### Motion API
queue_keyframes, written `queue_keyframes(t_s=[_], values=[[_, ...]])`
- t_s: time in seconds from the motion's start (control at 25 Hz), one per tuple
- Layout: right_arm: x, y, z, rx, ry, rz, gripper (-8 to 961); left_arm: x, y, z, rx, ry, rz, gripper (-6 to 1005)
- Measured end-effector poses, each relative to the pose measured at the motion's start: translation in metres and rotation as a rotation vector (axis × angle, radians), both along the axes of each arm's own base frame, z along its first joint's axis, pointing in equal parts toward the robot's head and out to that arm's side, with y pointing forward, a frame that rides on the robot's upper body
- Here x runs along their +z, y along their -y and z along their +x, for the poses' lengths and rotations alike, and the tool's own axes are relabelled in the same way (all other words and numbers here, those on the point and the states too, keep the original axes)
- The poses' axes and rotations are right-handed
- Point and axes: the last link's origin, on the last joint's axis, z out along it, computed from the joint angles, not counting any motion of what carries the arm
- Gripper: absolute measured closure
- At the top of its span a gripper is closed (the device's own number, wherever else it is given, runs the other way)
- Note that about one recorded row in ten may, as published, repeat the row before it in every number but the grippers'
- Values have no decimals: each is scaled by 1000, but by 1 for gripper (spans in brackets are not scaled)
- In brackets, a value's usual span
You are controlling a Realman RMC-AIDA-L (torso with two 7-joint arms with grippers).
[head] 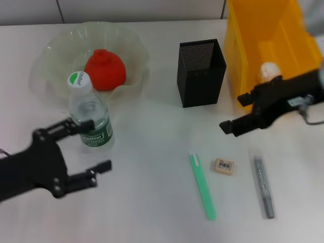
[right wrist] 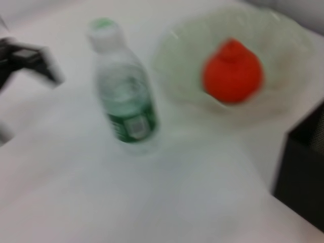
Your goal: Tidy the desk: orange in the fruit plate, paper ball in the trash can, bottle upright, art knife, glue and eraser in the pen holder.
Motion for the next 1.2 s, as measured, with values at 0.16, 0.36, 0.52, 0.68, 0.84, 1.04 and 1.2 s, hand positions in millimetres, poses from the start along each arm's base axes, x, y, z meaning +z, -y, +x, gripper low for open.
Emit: queue_keyframes(t_s=[0.16,0.36,0.52,0.68,0.84,1.04,1.2], values=[[-21,-8,-31,-73,146,-42,119,-10,1,-1,2,12,-25,199],[-56,-8,-39,-105,232,-130,119,-17,0,-5,12,-16,-66,199],[-80,-9,-36,-106,274,-155,119,-20,-1,-5,11,-30,-74,199],[-96,-10,-30,-109,317,-177,119,-22,-2,-5,5,-32,-73,199],[-106,-11,-28,-106,331,-171,120,-22,-3,-5,4,-35,-73,199],[-115,-10,-24,-109,342,-175,126,-23,-3,-6,9,-40,-73,200],[-121,-11,-22,-118,332,-171,134,-24,-3,-6,8,-43,-77,200]])
